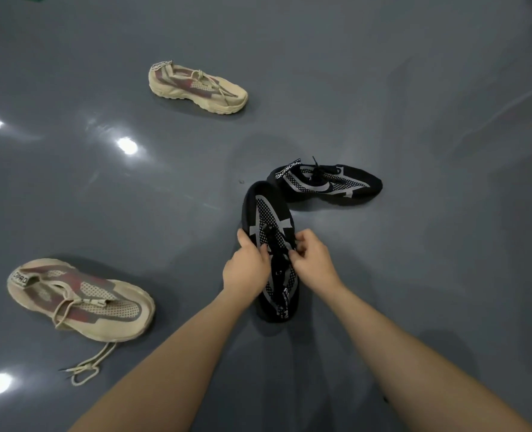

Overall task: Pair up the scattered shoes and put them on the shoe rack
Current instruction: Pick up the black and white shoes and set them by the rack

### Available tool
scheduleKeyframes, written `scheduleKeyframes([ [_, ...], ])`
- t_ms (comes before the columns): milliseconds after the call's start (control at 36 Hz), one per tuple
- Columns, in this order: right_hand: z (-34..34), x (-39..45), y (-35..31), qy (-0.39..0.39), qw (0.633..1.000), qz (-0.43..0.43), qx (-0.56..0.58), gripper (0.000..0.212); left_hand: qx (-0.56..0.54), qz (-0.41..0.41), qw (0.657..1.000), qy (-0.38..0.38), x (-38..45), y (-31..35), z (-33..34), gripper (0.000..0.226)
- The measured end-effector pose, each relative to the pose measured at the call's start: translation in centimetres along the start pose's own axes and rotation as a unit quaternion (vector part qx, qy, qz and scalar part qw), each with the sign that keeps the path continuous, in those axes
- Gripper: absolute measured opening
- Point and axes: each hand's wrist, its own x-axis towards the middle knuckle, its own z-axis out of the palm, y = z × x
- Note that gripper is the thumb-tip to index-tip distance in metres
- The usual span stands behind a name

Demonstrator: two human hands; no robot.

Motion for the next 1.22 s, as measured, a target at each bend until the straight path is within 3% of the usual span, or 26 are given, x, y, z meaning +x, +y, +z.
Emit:
scheduleKeyframes([
  [194, -2.0, 2.3, -0.5, -0.007, 0.999, -0.040, -0.021, 0.013, -0.005, -0.005, 0.999, 0.036, 0.9, 1.9, -0.2, 0.061],
  [278, -3.2, 3.8, -0.7, 0.034, 0.997, -0.044, -0.055, 0.018, -0.004, -0.024, 0.998, 0.053, 1.5, 2.5, -0.3, 0.063],
  [417, -4.8, 7.0, -1.5, 0.121, 0.965, -0.055, -0.225, 0.047, -0.028, -0.051, 0.996, 0.063, 2.4, 2.7, -0.6, 0.064],
  [500, -4.6, 8.7, -1.8, 0.099, 0.940, -0.058, -0.321, 0.059, -0.028, -0.058, 0.996, 0.062, 2.7, 2.8, -0.8, 0.063],
  [583, -4.0, 9.7, -1.2, 0.054, 0.911, -0.066, -0.403, 0.054, -0.023, -0.052, 0.997, 0.053, 2.9, 2.8, -1.0, 0.063],
  [750, -3.3, 9.5, -0.5, 0.109, 0.877, -0.110, -0.454, 0.027, 0.002, -0.033, 0.998, 0.058, 3.2, 1.9, -1.3, 0.063],
  [889, -3.4, 8.0, -0.8, 0.137, 0.826, -0.162, -0.522, 0.030, 0.009, -0.043, 0.997, 0.067, 2.9, 1.0, -0.7, 0.063],
  [1000, -2.5, 6.2, -1.5, 0.134, 0.814, -0.195, -0.531, 0.031, 0.022, -0.049, 0.995, 0.088, 2.9, 0.2, -0.7, 0.066],
  [1222, -1.0, 3.9, -2.2, 0.127, 0.836, -0.200, -0.495, 0.040, 0.022, -0.034, 0.995, 0.095, 2.7, 0.8, -1.4, 0.068],
])
